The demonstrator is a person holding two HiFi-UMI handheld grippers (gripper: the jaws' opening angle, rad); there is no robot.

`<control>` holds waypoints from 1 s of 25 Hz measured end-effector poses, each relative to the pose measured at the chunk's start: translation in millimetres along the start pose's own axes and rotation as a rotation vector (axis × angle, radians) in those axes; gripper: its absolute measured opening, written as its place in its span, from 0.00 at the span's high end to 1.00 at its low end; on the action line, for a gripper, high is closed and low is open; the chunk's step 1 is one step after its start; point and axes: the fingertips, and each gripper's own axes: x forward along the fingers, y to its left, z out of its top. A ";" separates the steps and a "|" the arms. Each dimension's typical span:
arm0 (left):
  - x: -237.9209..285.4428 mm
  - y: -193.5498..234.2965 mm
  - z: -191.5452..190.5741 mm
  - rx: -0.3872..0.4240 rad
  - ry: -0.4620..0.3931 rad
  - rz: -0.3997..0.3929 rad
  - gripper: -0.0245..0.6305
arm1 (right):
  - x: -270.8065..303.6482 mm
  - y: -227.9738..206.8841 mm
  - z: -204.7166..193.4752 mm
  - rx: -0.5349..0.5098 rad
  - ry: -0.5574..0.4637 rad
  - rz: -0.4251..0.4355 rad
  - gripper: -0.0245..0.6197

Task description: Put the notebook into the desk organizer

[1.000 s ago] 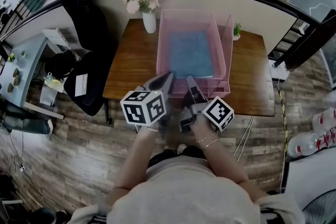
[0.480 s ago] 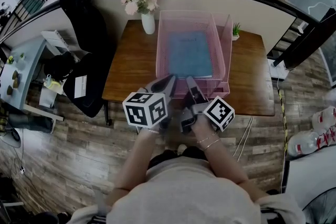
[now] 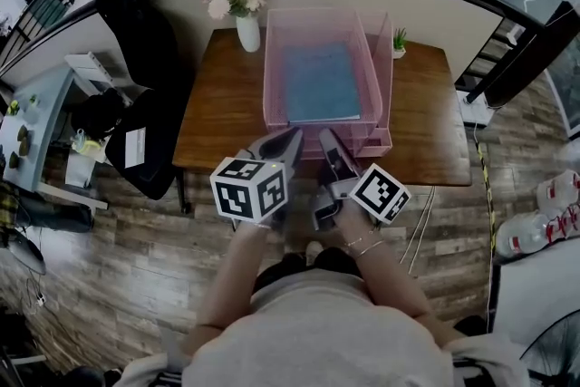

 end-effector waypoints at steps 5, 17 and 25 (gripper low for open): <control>-7.0 -12.9 1.4 0.019 -0.021 -0.040 0.95 | -8.9 16.5 -1.1 -0.120 0.045 0.034 0.86; -21.3 -35.3 3.5 0.146 -0.055 -0.087 0.95 | -26.7 58.0 3.0 -0.546 0.102 0.100 0.96; -24.2 -47.2 6.5 0.136 -0.096 -0.147 0.94 | -32.8 65.1 0.2 -0.876 0.154 0.063 0.97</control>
